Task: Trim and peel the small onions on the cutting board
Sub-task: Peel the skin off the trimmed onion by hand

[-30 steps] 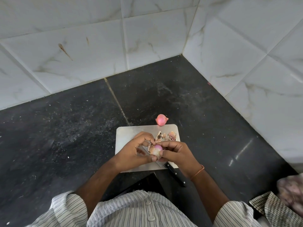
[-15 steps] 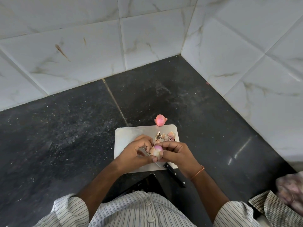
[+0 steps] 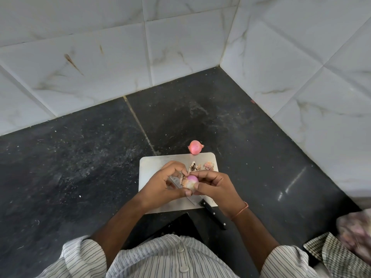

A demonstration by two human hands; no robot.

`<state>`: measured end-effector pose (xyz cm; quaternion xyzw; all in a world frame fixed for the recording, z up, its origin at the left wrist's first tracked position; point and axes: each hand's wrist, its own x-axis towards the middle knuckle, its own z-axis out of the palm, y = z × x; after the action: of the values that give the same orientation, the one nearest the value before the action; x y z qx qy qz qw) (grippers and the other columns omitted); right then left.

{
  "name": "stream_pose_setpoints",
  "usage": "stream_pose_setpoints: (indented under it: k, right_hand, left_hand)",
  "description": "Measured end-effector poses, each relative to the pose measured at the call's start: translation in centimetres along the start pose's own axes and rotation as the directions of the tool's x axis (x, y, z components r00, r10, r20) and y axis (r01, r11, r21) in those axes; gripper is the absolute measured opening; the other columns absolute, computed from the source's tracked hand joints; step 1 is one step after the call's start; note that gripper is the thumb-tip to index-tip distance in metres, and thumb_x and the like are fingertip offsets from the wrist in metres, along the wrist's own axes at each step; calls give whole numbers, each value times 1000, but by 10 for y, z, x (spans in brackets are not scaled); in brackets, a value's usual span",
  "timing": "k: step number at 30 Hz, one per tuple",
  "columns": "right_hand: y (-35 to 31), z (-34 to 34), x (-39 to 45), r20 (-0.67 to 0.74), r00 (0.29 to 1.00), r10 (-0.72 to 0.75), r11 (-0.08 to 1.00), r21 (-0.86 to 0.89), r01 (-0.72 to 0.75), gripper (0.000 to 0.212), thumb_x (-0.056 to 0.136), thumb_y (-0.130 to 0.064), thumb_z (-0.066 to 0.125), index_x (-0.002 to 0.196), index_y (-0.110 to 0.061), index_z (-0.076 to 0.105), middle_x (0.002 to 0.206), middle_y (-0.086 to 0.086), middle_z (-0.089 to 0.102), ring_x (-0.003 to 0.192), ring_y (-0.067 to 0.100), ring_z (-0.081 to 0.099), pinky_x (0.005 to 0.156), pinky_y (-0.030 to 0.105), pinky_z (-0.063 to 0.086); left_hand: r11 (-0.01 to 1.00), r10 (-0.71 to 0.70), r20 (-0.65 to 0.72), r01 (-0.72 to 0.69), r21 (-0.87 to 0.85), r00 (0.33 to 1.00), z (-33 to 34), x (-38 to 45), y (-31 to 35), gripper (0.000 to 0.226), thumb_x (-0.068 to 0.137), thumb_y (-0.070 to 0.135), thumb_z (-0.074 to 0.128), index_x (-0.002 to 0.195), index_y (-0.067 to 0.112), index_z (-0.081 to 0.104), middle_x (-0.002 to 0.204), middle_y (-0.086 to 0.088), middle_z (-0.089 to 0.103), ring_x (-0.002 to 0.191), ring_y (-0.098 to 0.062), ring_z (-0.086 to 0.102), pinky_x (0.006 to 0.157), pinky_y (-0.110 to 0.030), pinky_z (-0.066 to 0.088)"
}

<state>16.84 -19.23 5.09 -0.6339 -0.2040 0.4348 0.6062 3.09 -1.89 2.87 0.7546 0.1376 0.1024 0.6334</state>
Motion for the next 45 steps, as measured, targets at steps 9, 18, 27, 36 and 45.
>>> stream_pose_setpoints:
  k: [9,18,27,36,45]
  right_hand:
    - [1,-1,1,-31,999,30,997,72,-27,31,86,-5,74,117,-3,79,113,21,79,103,31,75,94,49,64]
    - [-5,-3,5,-17,1000,-9,1000,5,9,29,94,14,68,117,-1,77,114,21,79,102,32,76,94,50,64]
    - [-2,0,1,-2,1000,1,997,78,-1,37,80,-16,81,116,-5,80,113,22,78,104,34,74,97,56,62]
    - [-3,0,-1,-14,1000,16,998,58,-16,30,87,-2,73,116,-6,79,112,20,79,100,32,75,93,51,64]
    - [-7,4,-5,0,999,50,996,75,-50,23,92,-5,79,115,-7,81,111,24,78,93,26,74,83,35,65]
  left_hand:
    - [997,82,1,-83,3,997,5,2,-7,29,85,32,86,89,39,58,111,12,60,104,-13,61,82,-19,51]
    - [991,79,31,-82,103,996,-3,4,-2,47,85,29,90,122,40,63,125,18,57,118,-15,58,90,-16,50]
    - [980,156,32,-159,119,987,-1,3,-2,27,89,38,84,98,41,58,115,12,59,108,-19,61,88,-26,51]
    - [977,143,30,-146,158,989,2,-3,-2,47,90,31,86,125,46,58,123,24,56,117,-10,58,90,-13,47]
    - [932,244,15,-239,272,970,1,-5,0,35,91,40,84,118,35,62,121,15,56,110,-14,62,86,-11,46]
